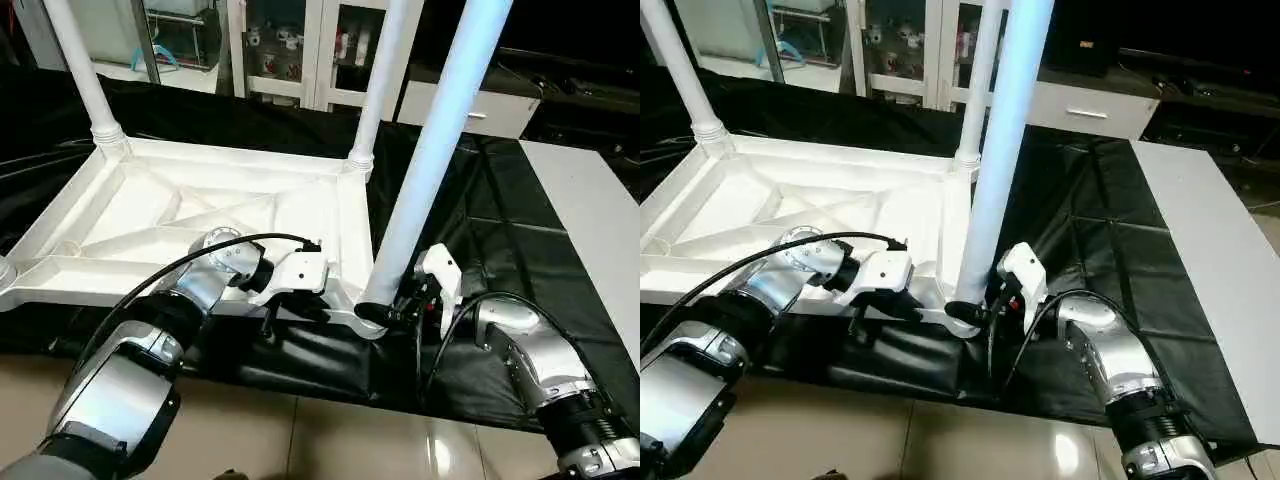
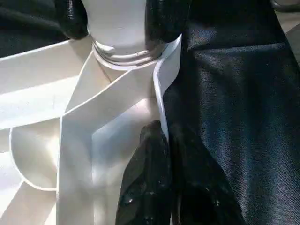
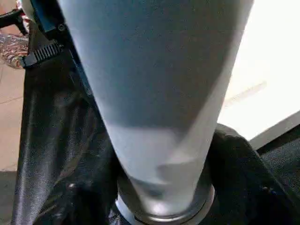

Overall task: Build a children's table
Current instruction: Rotate leg to tighten

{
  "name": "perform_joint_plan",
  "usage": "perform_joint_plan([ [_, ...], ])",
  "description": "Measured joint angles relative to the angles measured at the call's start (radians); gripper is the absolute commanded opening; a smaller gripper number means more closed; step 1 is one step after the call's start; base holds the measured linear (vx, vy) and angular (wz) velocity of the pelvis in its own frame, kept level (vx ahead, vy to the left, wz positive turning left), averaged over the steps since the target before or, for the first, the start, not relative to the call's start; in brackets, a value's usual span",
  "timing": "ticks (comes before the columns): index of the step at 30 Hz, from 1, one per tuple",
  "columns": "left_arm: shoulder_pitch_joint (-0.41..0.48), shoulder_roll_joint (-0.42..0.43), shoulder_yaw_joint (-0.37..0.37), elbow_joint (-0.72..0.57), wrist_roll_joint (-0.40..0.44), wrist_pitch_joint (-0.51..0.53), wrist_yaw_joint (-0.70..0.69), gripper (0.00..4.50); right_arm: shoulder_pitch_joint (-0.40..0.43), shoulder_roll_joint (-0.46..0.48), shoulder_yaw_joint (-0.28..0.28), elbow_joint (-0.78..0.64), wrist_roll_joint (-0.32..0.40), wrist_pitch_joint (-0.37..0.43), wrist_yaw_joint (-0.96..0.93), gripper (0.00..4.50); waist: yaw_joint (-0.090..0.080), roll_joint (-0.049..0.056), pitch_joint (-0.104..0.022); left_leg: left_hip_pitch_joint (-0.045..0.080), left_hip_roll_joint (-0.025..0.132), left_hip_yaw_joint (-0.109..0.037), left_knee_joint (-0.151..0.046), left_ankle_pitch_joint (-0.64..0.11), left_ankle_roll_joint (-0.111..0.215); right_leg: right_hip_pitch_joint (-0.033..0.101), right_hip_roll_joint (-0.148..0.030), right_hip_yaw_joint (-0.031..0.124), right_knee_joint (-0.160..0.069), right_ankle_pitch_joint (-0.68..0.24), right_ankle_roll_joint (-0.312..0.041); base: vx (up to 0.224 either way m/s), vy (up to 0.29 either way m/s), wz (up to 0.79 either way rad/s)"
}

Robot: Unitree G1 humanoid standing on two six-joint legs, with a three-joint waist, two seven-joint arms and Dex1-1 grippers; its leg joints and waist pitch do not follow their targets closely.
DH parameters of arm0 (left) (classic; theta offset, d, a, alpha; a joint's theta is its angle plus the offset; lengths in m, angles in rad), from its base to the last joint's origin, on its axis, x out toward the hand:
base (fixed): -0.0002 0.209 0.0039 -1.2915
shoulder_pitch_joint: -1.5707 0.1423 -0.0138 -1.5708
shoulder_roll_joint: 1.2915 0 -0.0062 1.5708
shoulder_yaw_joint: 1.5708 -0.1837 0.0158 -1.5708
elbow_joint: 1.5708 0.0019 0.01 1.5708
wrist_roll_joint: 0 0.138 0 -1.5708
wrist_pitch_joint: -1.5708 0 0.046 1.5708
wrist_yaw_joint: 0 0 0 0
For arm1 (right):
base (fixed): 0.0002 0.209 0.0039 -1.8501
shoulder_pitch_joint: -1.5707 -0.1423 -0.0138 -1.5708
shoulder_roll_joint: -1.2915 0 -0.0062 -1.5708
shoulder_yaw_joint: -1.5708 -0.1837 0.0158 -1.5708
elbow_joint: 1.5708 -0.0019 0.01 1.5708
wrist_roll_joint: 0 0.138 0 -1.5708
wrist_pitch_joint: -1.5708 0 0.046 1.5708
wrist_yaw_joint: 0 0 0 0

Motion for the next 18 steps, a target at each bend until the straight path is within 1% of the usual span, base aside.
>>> perform_joint_plan([
  [2, 0.001, 0.000, 0.000, -0.003, 0.000, 0.003, 0.000, 0.00, -0.001, 0.000, 0.000, 0.001, 0.000, 0.000, 0.002, 2.40, 0.000, -0.001, 0.000, 0.000, 0.000, 0.000, 0.000, 0.000, 0.000, 0.000, 0.000, 0.000, 0.000, 0.000, 0.000, 0.000, 0.000, 0.00],
  [5, 0.004, 0.001, 0.000, -0.007, 0.000, 0.009, 0.000, 0.00, -0.002, 0.000, 0.000, 0.001, -0.002, -0.001, 0.006, 2.38, 0.000, -0.003, -0.002, 0.000, 0.000, 0.000, 0.000, 0.000, 0.000, 0.000, 0.000, 0.000, 0.000, 0.000, 0.000, 0.000, 0.000, 0.00],
  [10, 0.007, 0.002, -0.001, -0.010, 0.000, 0.020, -0.002, 0.00, -0.003, 0.002, 0.000, 0.001, -0.005, 0.000, 0.009, 2.21, -0.001, -0.009, -0.006, 0.001, 0.000, 0.000, 0.000, 0.000, 0.000, 0.000, 0.000, 0.000, 0.000, 0.000, 0.000, 0.000, 0.000, 0.00],
  [12, 0.008, 0.000, -0.001, -0.006, 0.000, 0.021, 0.002, 0.00, -0.005, 0.013, -0.002, 0.011, -0.006, 0.002, -0.002, 2.19, -0.004, -0.013, -0.009, 0.001, 0.000, 0.001, 0.000, 0.000, 0.000, 0.000, 0.000, 0.001, 0.000, 0.000, 0.000, 0.000, 0.000, 0.00],
  [13, 0.006, -0.011, 0.008, 0.012, 0.000, 0.023, 0.024, 0.00, -0.005, 0.030, -0.011, 0.028, -0.008, 0.002, -0.026, 2.17, -0.005, -0.015, -0.011, 0.001, 0.000, 0.001, 0.000, 0.000, 0.000, 0.001, 0.001, 0.001, 0.000, 0.000, 0.000, 0.000, 0.000, 0.00],
  [14, 0.005, -0.029, 0.029, 0.049, 0.000, 0.034, 0.081, 0.00, -0.011, 0.058, -0.033, 0.053, -0.013, 0.001, -0.082, 2.16, -0.007, -0.015, -0.012, 0.002, 0.000, 0.001, 0.000, 0.000, 0.000, 0.004, 0.001, 0.001, 0.001, 0.000, 0.000, 0.000, 0.000, 0.00],
  [16, -0.006, -0.064, 0.051, 0.100, 0.004, 0.059, 0.199, 0.00, -0.032, 0.107, -0.069, 0.096, -0.026, 0.000, -0.205, 2.14, -0.012, -0.017, -0.014, 0.009, 0.000, 0.001, 0.000, 0.000, 0.000, 0.005, 0.000, 0.002, 0.000, -0.002, 0.004, 0.000, 0.000, 0.00],
  [18, -0.024, -0.086, 0.058, 0.138, 0.014, 0.081, 0.287, 0.00, -0.046, 0.174, -0.105, 0.134, -0.033, -0.015, -0.345, 2.12, -0.027, -0.018, -0.014, 0.010, -0.001, 0.001, 0.000, 0.000, 0.000, 0.005, 0.000, 0.003, 0.000, -0.003, 0.004, 0.000, 0.000, 0.00],
])
